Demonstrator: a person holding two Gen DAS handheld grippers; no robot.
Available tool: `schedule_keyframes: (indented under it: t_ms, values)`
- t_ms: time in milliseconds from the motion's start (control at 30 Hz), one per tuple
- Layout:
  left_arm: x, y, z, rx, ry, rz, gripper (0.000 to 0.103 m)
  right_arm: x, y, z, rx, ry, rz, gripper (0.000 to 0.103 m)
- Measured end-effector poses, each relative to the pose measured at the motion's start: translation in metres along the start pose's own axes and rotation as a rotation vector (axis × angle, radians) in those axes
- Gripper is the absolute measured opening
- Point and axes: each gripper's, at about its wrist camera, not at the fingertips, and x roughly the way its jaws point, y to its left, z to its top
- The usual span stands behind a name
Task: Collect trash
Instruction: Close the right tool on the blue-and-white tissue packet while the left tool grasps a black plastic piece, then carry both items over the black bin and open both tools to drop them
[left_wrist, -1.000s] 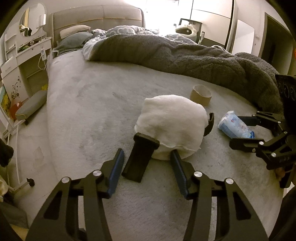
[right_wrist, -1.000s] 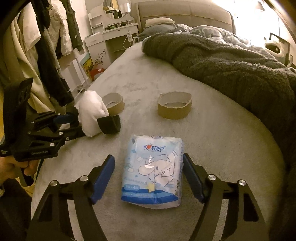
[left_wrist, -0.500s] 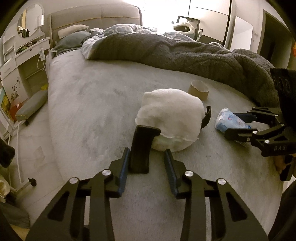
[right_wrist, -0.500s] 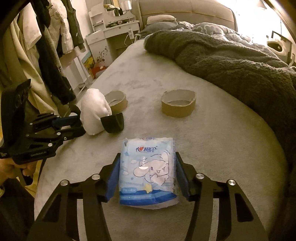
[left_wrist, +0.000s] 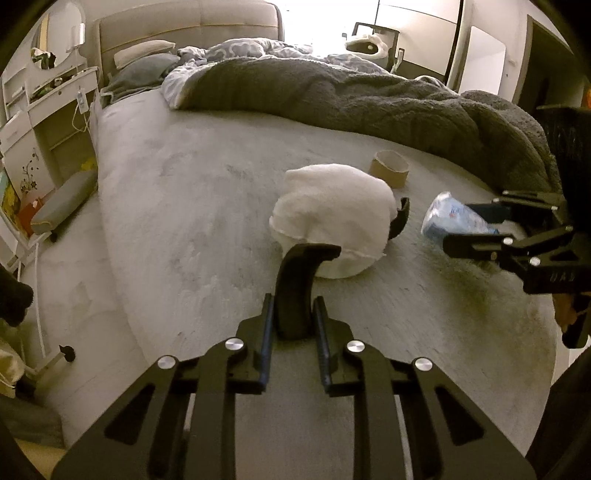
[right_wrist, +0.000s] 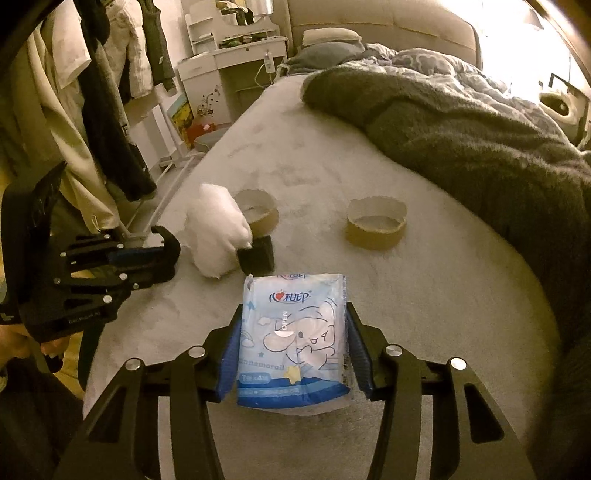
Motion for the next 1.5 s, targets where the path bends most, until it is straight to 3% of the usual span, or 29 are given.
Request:
schedule_keyframes:
  t_ms: [667, 1500]
  values:
    - [-0.067, 0.017, -0.046, -0.173, -0.028, 0.035, 0.022, -0.027, 0.054, -0.010, 0.004, 0.004, -0.050, 0.051]
    - [-0.101, 0.073, -0.148, -0.390, 0.130, 0.168, 0.022, -0.049, 0.157, -0.017, 0.049, -0.059, 0.067, 0.052]
